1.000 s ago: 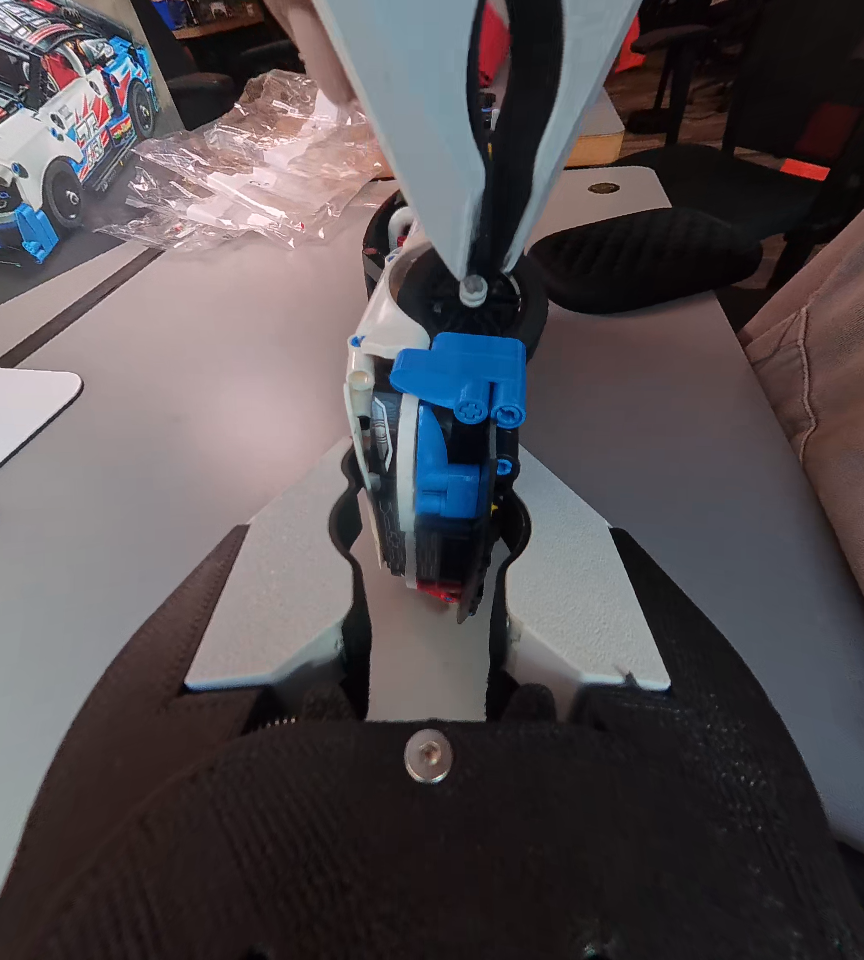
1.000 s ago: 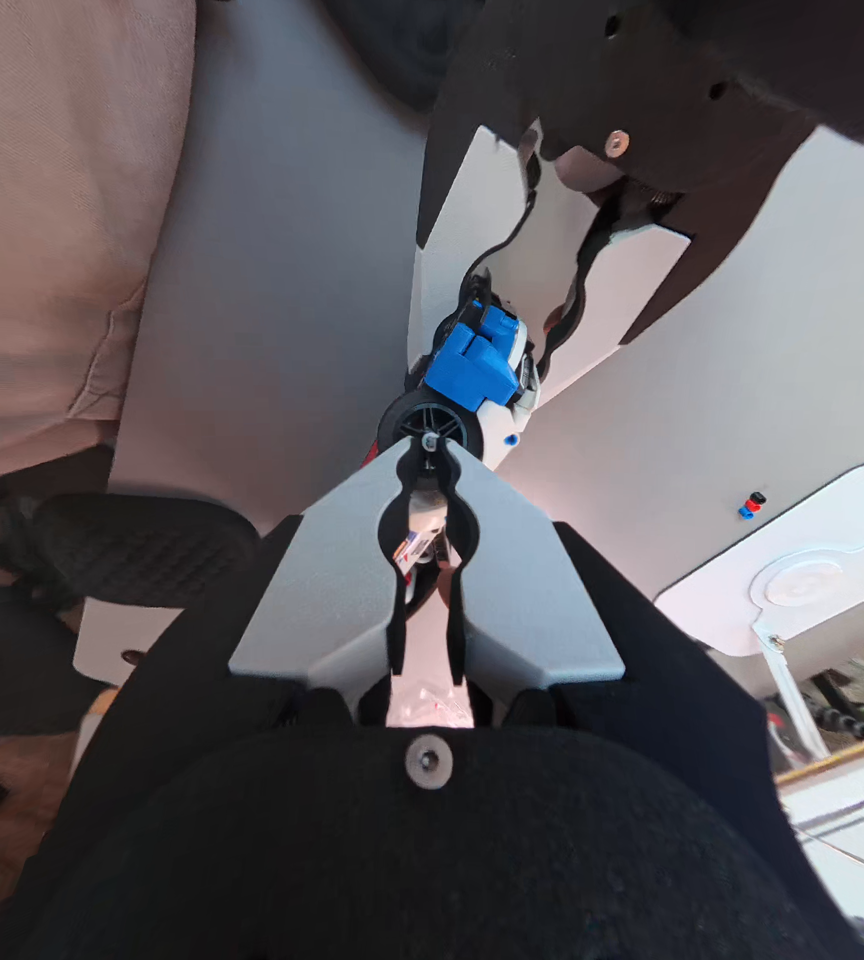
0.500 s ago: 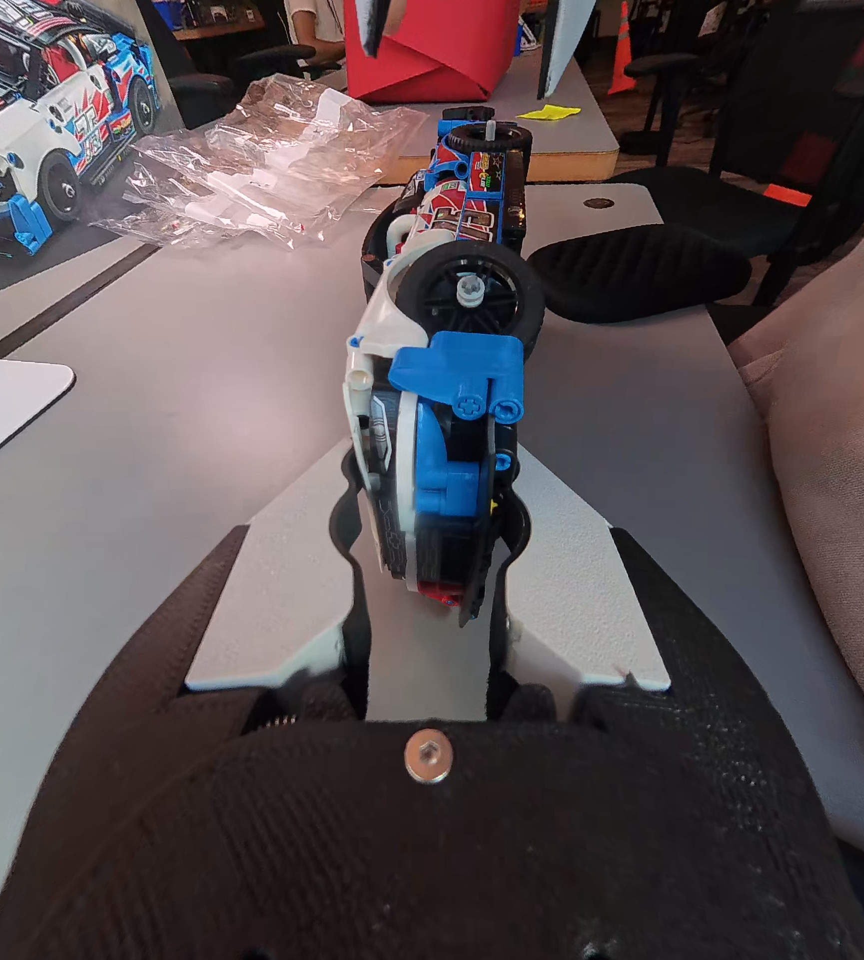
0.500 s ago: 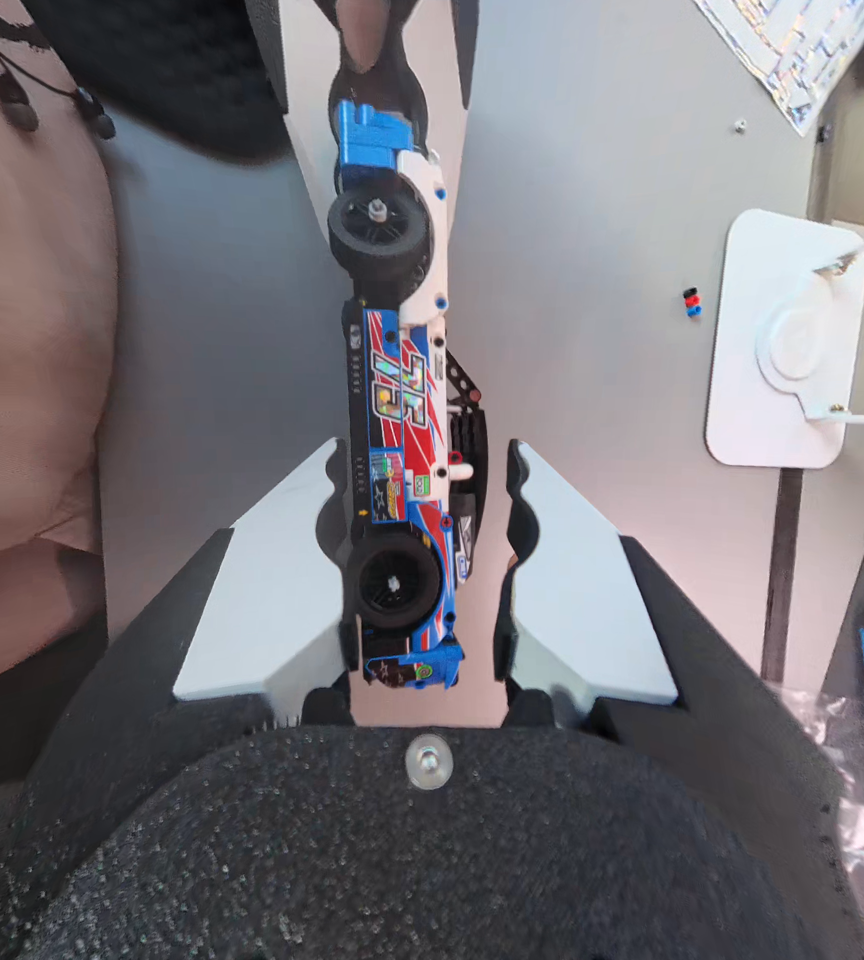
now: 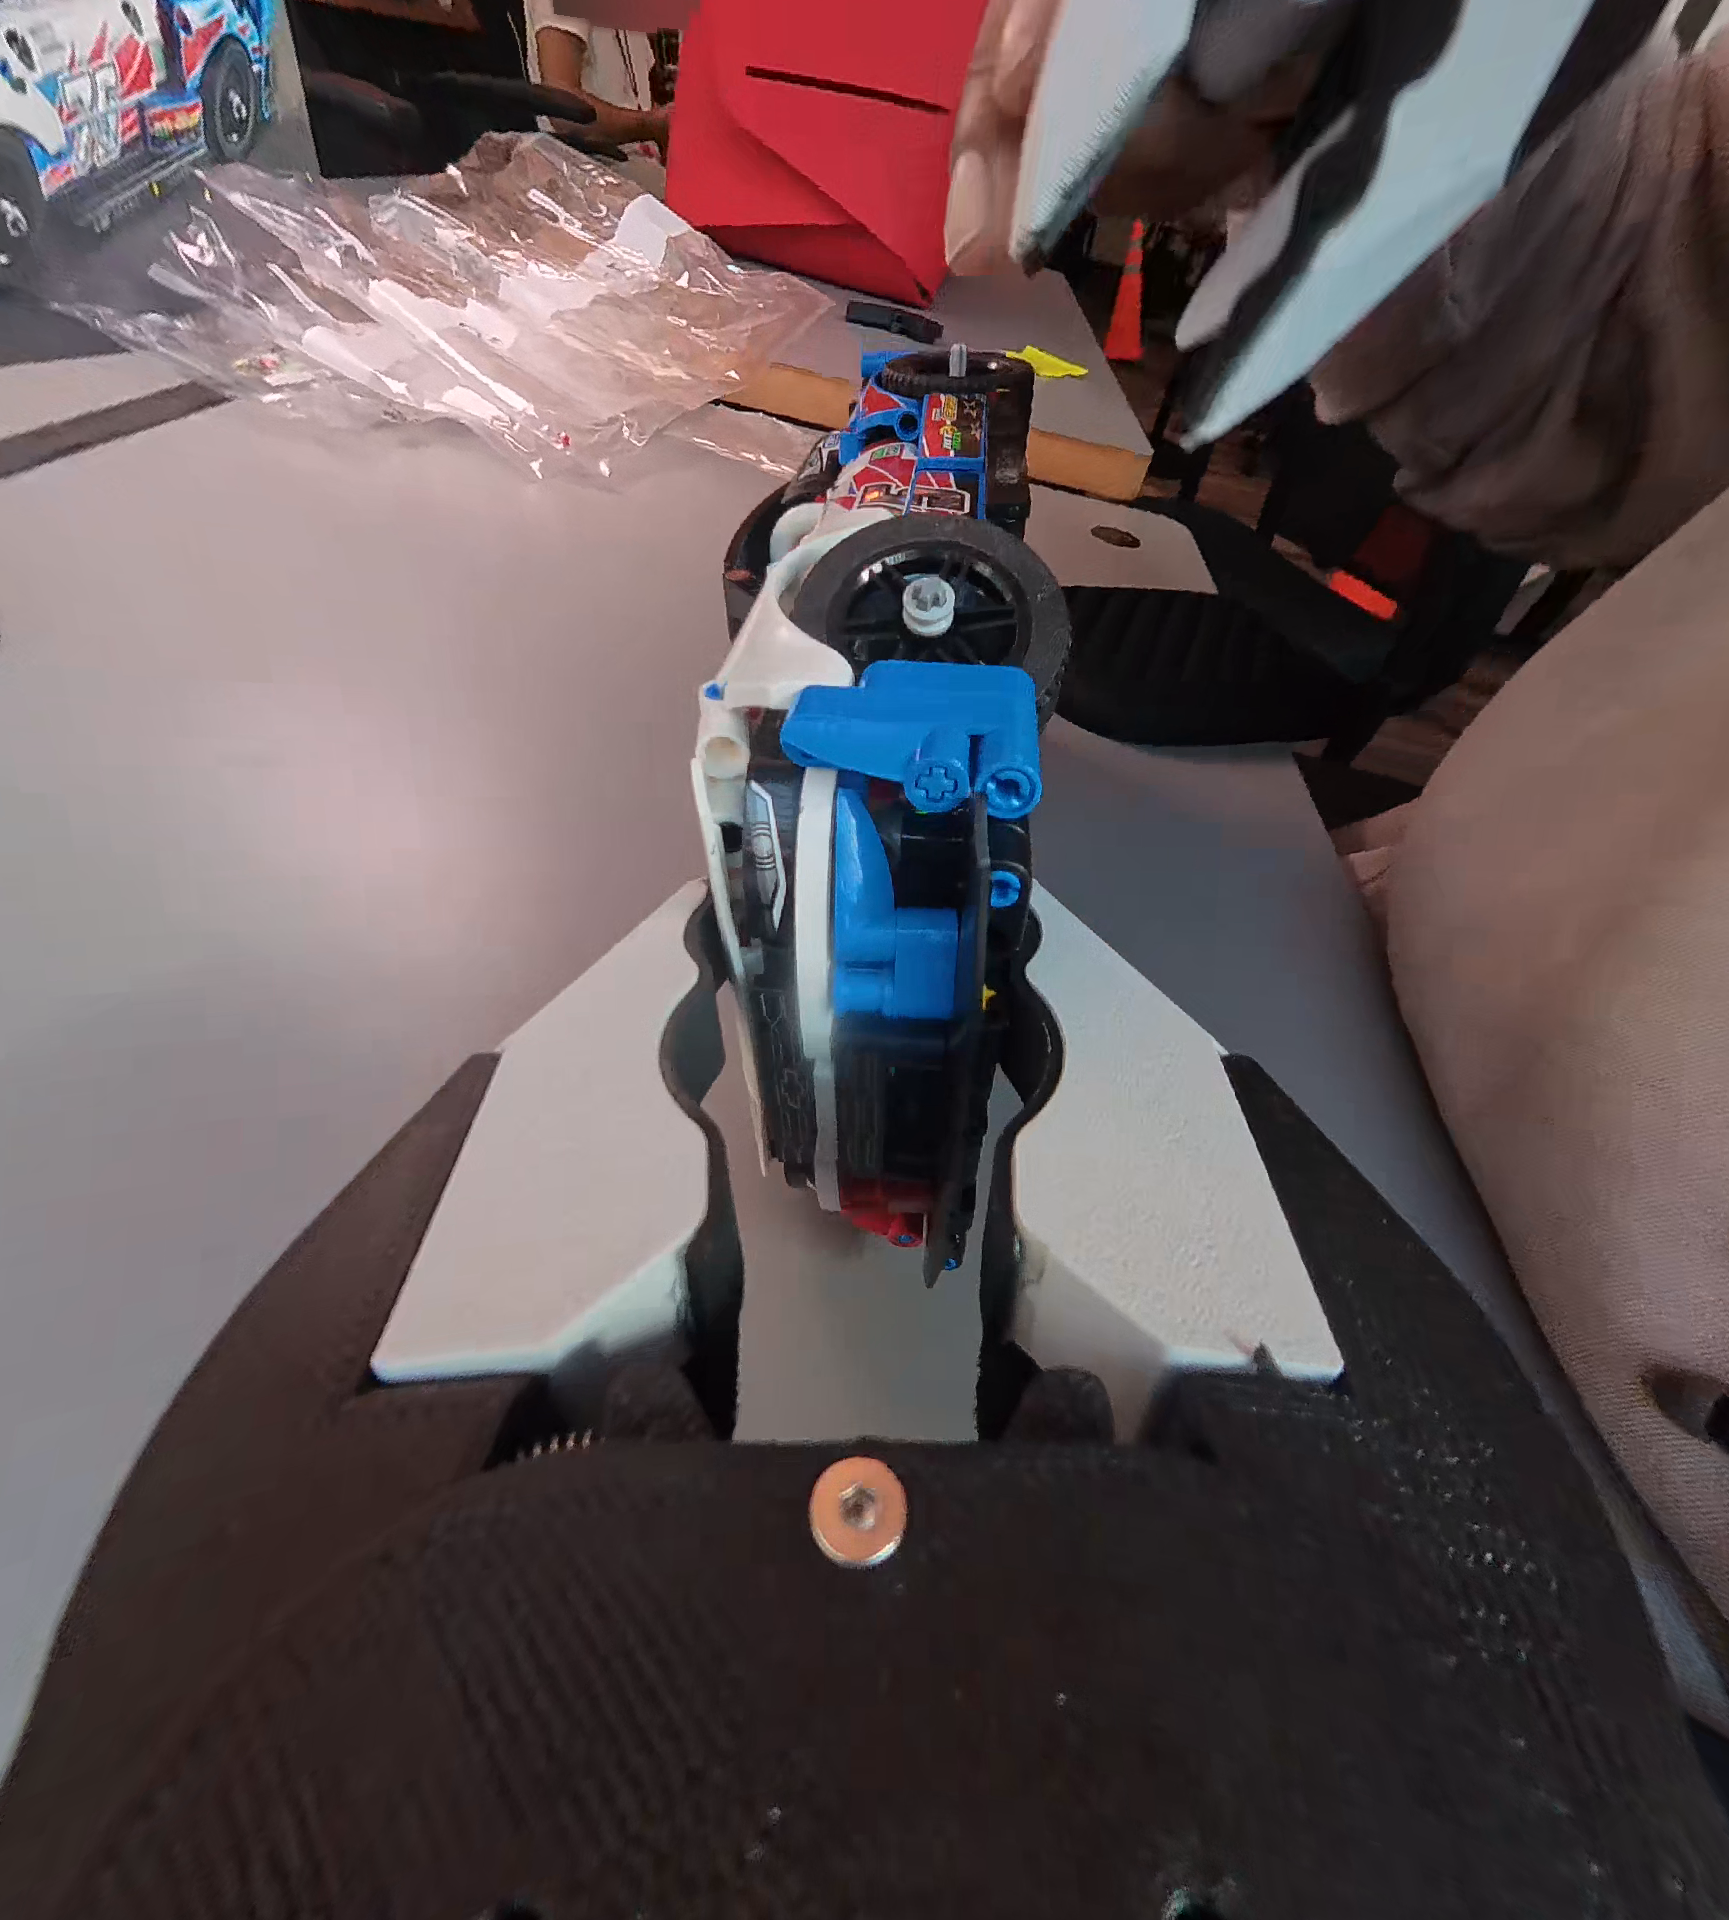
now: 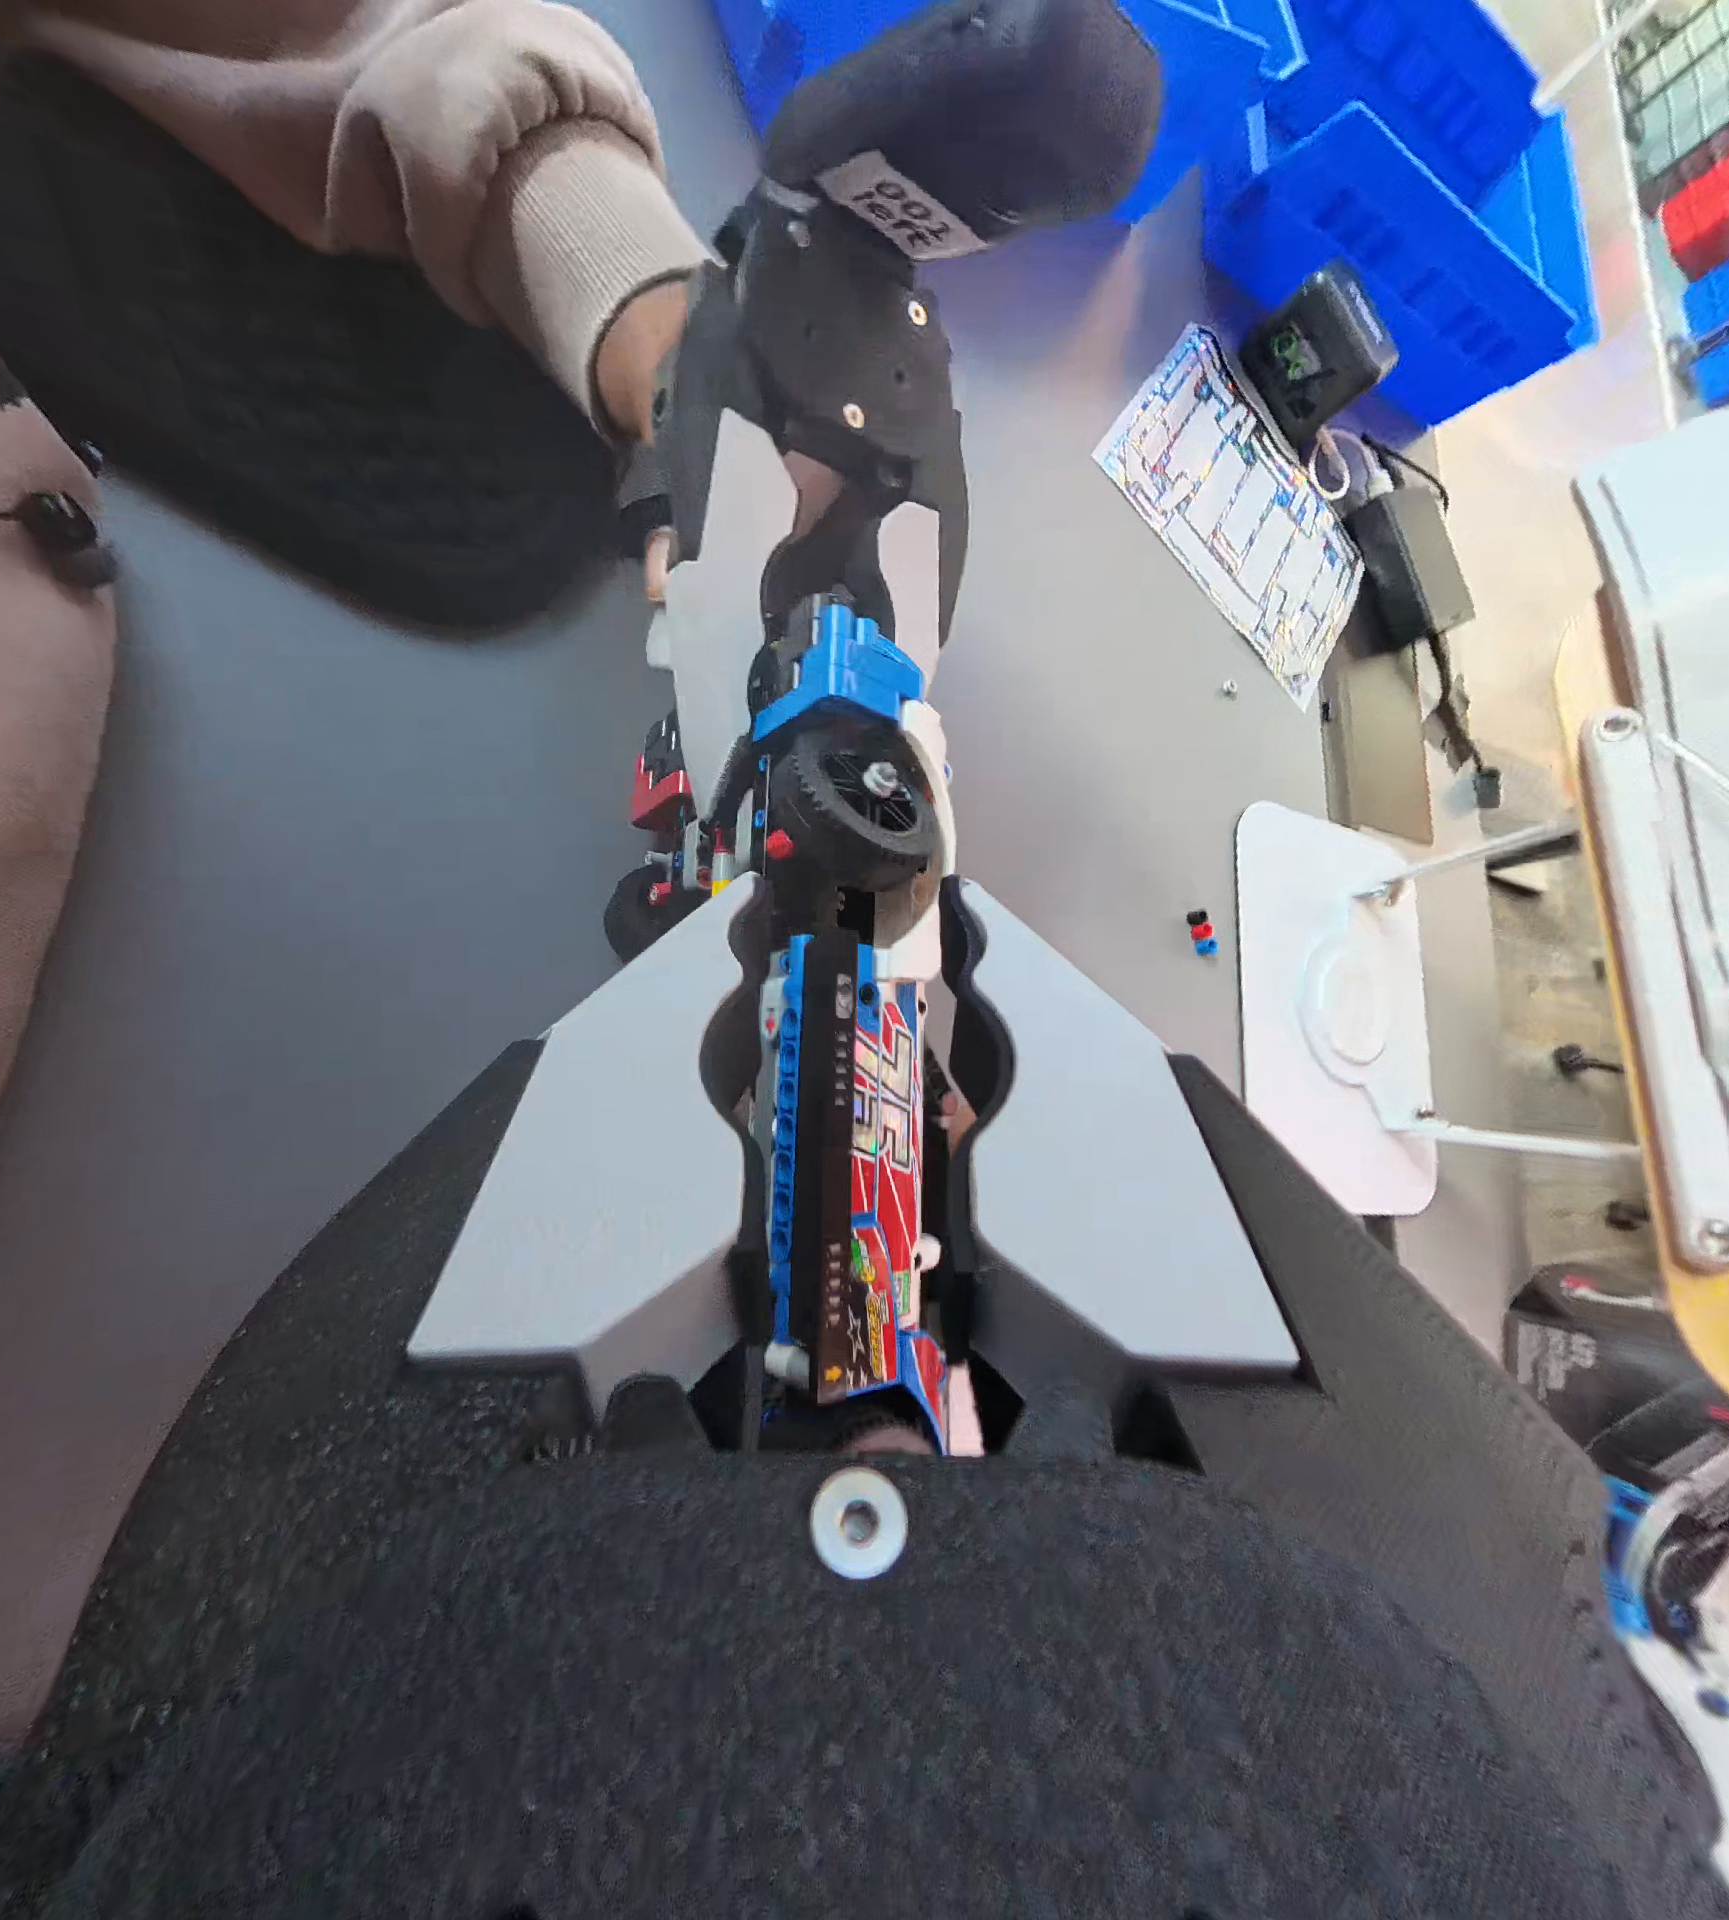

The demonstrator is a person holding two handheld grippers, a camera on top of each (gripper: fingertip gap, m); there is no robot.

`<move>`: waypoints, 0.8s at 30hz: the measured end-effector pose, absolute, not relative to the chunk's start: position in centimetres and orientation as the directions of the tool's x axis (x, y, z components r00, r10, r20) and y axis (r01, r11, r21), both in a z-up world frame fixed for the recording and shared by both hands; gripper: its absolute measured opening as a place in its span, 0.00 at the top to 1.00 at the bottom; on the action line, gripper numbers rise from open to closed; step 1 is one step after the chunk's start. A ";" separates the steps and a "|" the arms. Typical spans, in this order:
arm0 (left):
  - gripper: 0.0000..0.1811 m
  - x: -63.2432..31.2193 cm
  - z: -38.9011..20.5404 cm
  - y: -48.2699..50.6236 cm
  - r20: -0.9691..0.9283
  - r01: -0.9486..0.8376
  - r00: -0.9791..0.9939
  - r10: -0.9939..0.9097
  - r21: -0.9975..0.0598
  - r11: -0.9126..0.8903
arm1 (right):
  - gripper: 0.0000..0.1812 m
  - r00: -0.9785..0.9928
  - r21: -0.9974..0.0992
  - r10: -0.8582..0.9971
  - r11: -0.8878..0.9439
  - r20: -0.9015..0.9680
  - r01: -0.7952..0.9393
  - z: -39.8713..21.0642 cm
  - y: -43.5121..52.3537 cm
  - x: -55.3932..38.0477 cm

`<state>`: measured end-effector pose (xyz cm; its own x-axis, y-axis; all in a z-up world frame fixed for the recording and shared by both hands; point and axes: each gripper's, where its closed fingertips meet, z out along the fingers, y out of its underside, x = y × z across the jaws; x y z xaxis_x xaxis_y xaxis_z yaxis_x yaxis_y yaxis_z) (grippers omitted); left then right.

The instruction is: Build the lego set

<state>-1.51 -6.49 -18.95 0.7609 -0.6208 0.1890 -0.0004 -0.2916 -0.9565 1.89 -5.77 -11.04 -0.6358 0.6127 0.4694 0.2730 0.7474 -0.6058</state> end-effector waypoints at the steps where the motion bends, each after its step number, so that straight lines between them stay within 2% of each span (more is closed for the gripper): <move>1: 0.73 -1.8 -19.0 -6.3 0.250 0.046 0.750 -0.612 -0.943 -0.329 | 0.83 -0.640 -0.585 0.582 0.773 0.501 0.245 -11.4 -6.0 1.4; 8: 0.72 -2.7 -19.4 -5.6 0.423 0.172 0.696 -0.580 -0.882 -0.438 | 0.83 -0.644 -0.498 0.477 0.851 0.598 0.168 -13.0 -5.5 -2.0; 18: 0.72 -3.0 -19.4 -5.7 0.463 0.206 0.681 -0.567 -0.864 -0.459 | 0.86 -0.703 -0.367 0.377 0.914 0.603 0.175 -14.9 -5.7 -3.8; 23: 0.73 -3.0 -19.5 -5.8 0.462 0.207 0.687 -0.561 -0.864 -0.459 | 0.89 -0.695 -0.337 0.359 0.925 0.623 0.175 -15.3 -5.8 -4.0; 24: 0.73 -3.0 -19.5 -5.8 0.454 0.200 0.692 -0.561 -0.867 -0.456 | 0.92 -0.699 -0.336 0.356 0.926 0.620 0.173 -15.3 -5.9 -3.9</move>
